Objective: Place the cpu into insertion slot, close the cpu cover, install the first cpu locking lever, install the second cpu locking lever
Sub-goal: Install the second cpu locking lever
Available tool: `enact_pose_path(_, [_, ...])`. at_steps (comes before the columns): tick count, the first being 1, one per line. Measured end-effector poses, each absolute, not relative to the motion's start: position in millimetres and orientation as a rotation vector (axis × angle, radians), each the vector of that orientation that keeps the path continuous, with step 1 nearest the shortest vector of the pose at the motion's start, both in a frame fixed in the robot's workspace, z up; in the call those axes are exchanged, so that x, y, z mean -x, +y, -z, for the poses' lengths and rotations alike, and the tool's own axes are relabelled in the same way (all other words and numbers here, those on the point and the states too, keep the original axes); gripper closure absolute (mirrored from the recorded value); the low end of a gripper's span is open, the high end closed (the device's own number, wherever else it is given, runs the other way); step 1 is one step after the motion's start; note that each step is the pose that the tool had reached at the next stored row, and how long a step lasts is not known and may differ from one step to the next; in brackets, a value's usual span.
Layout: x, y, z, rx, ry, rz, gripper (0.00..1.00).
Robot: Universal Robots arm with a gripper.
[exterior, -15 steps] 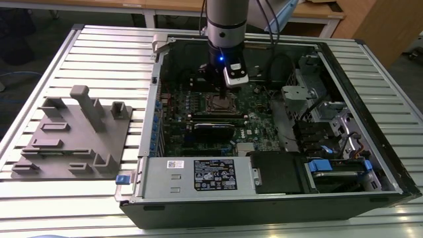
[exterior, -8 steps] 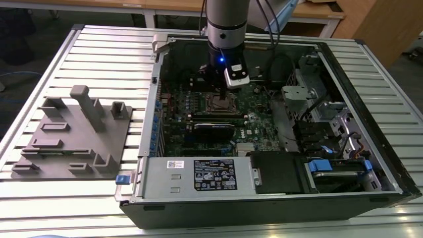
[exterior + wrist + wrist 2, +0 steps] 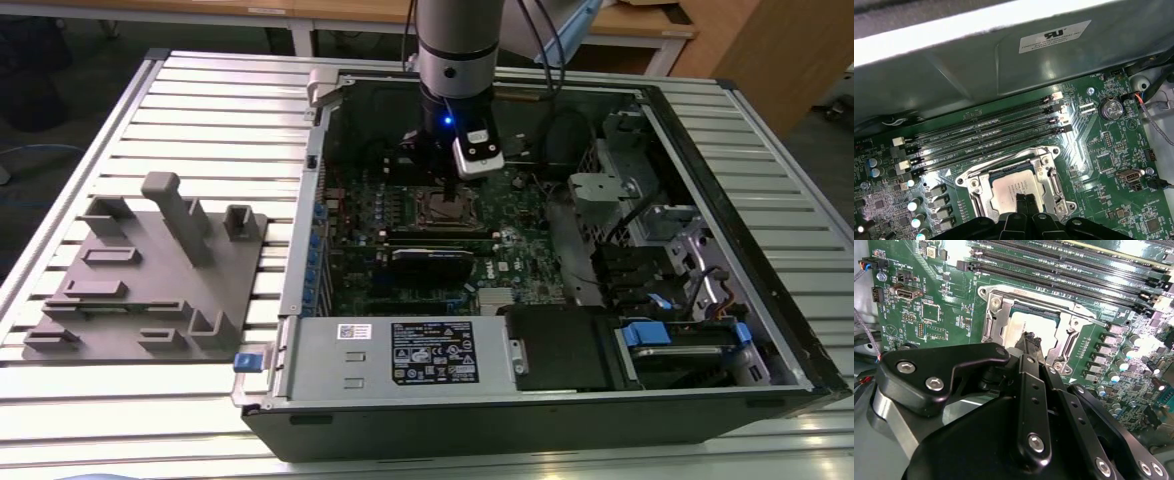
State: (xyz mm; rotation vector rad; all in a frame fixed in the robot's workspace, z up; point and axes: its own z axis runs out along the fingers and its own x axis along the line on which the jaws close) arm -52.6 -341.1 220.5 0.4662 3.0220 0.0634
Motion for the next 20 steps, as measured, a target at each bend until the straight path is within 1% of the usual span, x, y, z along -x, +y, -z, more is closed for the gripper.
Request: enact_pose_path(20, [52.6, -341.2, -228.1, -0.466, 3.022, -0.063, 0.90])
